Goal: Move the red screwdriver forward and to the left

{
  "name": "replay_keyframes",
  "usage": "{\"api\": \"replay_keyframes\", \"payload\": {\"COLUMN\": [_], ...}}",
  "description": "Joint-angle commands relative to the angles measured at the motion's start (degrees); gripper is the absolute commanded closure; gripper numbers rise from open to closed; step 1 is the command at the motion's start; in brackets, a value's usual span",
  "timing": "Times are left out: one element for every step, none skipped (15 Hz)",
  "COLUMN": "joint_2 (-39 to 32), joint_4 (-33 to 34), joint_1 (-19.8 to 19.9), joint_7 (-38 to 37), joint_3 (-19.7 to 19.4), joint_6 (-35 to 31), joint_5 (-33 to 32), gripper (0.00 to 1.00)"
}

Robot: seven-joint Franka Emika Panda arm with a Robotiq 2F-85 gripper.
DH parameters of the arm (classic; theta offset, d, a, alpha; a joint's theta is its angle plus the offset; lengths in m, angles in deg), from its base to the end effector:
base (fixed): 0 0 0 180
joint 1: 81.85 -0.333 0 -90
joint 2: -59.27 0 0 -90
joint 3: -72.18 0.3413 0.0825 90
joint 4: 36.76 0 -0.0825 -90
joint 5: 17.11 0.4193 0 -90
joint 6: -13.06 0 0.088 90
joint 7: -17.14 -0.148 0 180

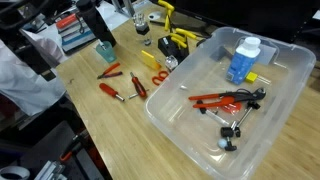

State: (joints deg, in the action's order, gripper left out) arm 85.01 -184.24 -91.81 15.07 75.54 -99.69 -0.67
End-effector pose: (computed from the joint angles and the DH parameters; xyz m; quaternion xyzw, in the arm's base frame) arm 0.3754 0.1173 0.3685 -0.9900 -0.0278 0.0914 0.1034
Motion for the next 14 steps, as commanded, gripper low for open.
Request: {"api": "replay_keyframes", "payload": {"joint_2": [0.0,0.0,-0.6,-2.0,-2.8,-3.8,-5.1,-6.7,-8.2,-9.7,-11.1,-12.5,-10.9,-12.1], "joint_4": [0.1,0.1,0.3,0.6,0.6,0.5,0.4,0.3,0.2,0.2,0.3,0.3,-0.1,-0.1], "joint_1": [0.8,0.8,0.7,0.6,0.3,-0.1,-0.3,-0.8,-1.0,-1.1,-1.2,-1.2,-0.2,-0.2], "joint_7": [0.3,0.3,0.9,1.6,2.4,3.8,5.0,7.3,8.8,10.4,11.7,12.5,10.4,11.2], "joint_3": [0.8,0.8,0.6,0.4,0.1,-0.3,-0.4,-1.1,-1.1,-1.0,-0.9,-0.6,0.2,0.3], "joint_6": [0.2,0.2,0.0,-1.0,-1.8,-3.1,-4.7,-6.3,-7.9,-9.4,-10.3,-11.0,-9.5,-10.1], "joint_5": [0.3,0.3,0.5,1.1,2.1,3.5,5.0,8.4,10.7,13.0,15.0,16.9,13.9,15.1], "gripper": [0.0,0.0,0.0,0.0,0.0,0.0,0.0,0.0,0.0,0.0,0.0,0.0,0.0,0.0]}}
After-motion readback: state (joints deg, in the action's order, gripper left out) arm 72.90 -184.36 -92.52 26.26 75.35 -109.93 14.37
